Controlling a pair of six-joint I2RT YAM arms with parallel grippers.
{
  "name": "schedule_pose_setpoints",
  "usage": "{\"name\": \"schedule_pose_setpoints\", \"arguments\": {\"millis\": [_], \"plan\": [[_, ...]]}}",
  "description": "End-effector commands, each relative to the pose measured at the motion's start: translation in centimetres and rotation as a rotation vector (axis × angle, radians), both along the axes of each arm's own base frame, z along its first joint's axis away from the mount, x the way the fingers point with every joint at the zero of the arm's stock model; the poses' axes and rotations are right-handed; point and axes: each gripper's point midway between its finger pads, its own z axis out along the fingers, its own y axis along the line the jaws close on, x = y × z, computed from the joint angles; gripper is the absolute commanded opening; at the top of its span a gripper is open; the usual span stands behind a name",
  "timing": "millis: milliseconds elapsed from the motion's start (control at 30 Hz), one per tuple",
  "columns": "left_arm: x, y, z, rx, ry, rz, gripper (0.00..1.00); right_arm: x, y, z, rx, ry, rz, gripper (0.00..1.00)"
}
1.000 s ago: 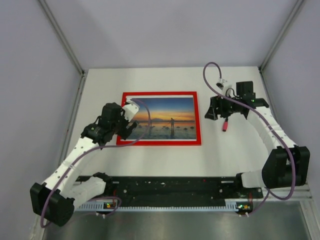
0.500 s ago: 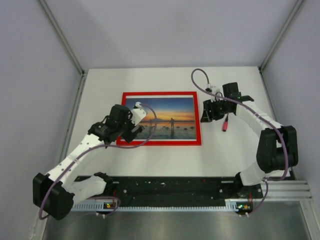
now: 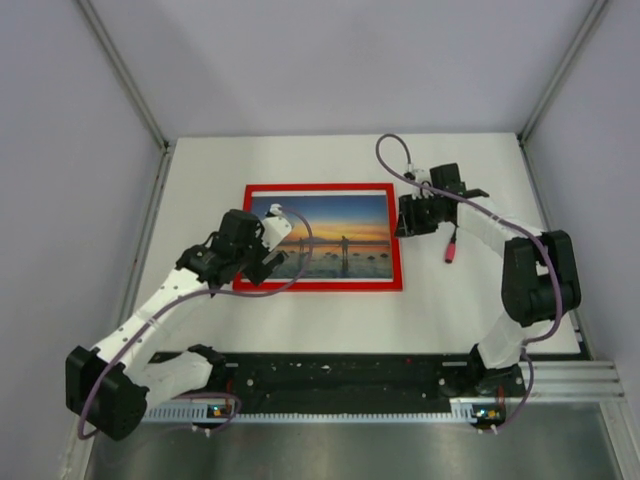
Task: Take the photo out of the frame
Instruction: Turn over the photo frame at the center of the board.
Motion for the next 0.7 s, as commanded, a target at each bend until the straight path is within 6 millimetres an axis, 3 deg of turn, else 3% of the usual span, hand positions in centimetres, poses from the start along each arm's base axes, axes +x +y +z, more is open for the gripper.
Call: {"name": "schedule_pose_setpoints", "arguments": {"millis": [0, 200, 667], "plan": [[0.4, -0.5, 1.2, -0.029, -0.064, -0.024, 0.98, 2.4, 1.5, 0.7, 0.001, -0.049, -0.016, 0.43], [0.1, -1.0, 1.7, -0.043, -0.068, -0.051, 0.98, 2.3, 2.0, -1.5, -0.045, -0.009, -0.01, 0.4], [-0.1, -1.3, 1.4, -0.036, -0.06, -0.063, 0.98, 2.1, 1.9, -3.6, -0.109, 0.021, -0.026, 0.37]]}}
